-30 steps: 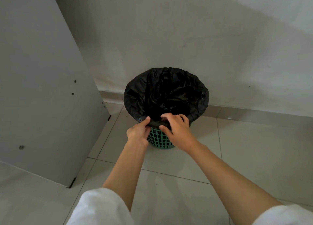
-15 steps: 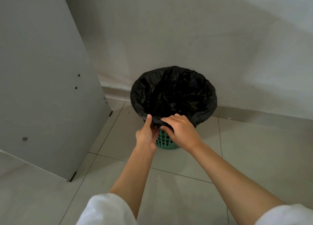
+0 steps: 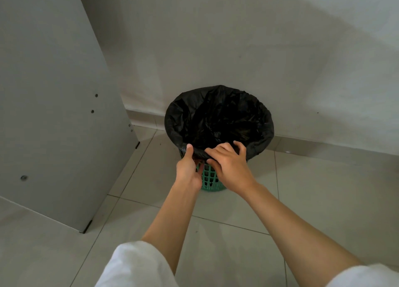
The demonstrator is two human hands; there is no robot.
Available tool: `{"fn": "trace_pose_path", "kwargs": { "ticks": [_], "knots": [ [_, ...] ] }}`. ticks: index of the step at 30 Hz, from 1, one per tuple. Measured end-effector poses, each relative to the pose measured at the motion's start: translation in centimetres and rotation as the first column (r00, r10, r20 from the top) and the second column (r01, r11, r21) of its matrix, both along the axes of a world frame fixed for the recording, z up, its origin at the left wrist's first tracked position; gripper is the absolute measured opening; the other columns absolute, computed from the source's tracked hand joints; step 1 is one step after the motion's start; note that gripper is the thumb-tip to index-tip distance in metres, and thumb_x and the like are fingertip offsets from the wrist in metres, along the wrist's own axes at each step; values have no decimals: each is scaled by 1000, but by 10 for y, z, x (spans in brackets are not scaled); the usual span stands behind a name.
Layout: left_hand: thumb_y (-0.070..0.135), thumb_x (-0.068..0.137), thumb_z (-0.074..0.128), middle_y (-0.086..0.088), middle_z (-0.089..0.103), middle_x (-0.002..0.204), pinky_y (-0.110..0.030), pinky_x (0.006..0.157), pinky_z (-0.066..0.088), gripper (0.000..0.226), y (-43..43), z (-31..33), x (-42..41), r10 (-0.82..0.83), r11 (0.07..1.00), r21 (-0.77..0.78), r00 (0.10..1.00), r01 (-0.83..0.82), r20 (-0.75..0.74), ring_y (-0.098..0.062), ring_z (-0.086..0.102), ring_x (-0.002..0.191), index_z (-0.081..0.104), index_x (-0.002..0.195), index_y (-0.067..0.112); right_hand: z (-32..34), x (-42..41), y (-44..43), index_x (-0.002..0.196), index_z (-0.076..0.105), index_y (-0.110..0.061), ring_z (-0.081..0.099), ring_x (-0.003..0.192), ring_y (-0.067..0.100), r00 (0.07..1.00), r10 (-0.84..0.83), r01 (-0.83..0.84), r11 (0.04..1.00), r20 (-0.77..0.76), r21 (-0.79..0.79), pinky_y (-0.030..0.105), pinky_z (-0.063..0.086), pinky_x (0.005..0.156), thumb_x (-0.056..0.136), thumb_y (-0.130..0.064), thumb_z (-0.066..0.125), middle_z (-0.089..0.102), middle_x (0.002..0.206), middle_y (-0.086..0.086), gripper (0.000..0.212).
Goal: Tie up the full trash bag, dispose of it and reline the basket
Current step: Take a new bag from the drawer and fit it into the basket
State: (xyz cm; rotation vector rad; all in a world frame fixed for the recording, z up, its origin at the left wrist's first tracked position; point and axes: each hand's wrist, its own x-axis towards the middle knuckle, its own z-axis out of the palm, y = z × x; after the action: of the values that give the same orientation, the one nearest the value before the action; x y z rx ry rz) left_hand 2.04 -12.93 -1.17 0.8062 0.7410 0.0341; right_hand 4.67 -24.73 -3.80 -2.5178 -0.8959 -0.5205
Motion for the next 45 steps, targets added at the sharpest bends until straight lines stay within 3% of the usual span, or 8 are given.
{"fn": "trace_pose_path", "kwargs": {
  "ticks": [8, 13, 17, 23, 27, 31, 41, 45],
  "knots": [
    [66, 81, 52, -5, 68, 90, -37, 77, 52, 59, 14, -9, -30, 206, 909, 401, 958, -112, -199, -24, 65, 83, 61, 87, 8, -2, 2, -72, 117, 62, -28, 39, 125, 24, 980, -169, 181, 975, 103, -127, 52, 22, 105, 86, -11, 62, 60, 125, -6, 36],
    [41, 92, 55, -6, 63, 102, -41, 84, 56, 31, 41, -7, -6, 175, 792, 603, 982, -96, -74, -23, 67, 84, 53, 105, 13, 6, 2, -71, 126, 59, -19, 34, 127, 28, 920, -378, 389, 913, -104, 124, 47, 37, 99, 96, -29, 44, 47, 139, 9, 35],
    [41, 89, 59, -4, 70, 77, -45, 84, 55, 31, 26, -16, 0, 122, 705, 710, 984, 5, -128, -25, 69, 77, 64, 79, 12, 1, -24, -38, 118, 64, -20, 44, 122, 21, 966, -258, 257, 956, -7, 140, 34, 36, 92, 95, -40, 43, 53, 131, 3, 37],
    [51, 89, 54, -2, 71, 88, -31, 67, 50, 40, -24, -17, -12, 97, 909, 415, 986, -31, -138, -18, 68, 81, 64, 84, 12, -7, -21, -29, 113, 65, -27, 55, 108, 18, 941, -301, 309, 950, 152, -33, 39, 29, 87, 94, -37, 47, 65, 111, -9, 28],
    [61, 91, 38, -2, 56, 124, -37, 93, 45, 61, -28, -26, -14, -26, 992, 121, 997, 35, -71, -19, 52, 117, 50, 128, 13, -16, -18, -35, 115, 58, -22, 51, 112, 14, 967, -250, 253, 967, 57, -44, 50, 14, 109, 96, -33, 38, 63, 107, -8, 30],
    [43, 101, 32, -12, 50, 137, -37, 104, 38, 52, -19, -28, -5, 69, 985, -160, 997, -72, -24, -25, 47, 127, 45, 134, 5, -19, -15, -31, 117, 55, -18, 41, 116, 14, 976, -213, 214, 977, -55, 11, 51, -4, 113, 97, -29, 31, 60, 109, -5, 33],
    [8, 93, 55, -9, 64, 94, -26, 68, 52, 16, 9, -26, 17, -67, 992, -120, 967, 39, -245, -16, 60, 70, 62, 107, 6, -18, -17, -30, 117, 57, -18, 42, 109, 12, 977, -209, 210, 977, -38, 26, 50, -4, 113, 97, -30, 31, 61, 106, -7, 35],
    [4, 87, 63, -13, 65, 101, -22, 62, 50, 5, 12, -31, 26, -30, 999, -40, 954, 19, -300, -16, 59, 57, 61, 90, 1, -17, -17, -30, 117, 58, -18, 46, 108, 14, 976, -216, 216, 976, -34, 19, 49, -3, 113, 97, -31, 30, 62, 105, -6, 36]
  ]
}}
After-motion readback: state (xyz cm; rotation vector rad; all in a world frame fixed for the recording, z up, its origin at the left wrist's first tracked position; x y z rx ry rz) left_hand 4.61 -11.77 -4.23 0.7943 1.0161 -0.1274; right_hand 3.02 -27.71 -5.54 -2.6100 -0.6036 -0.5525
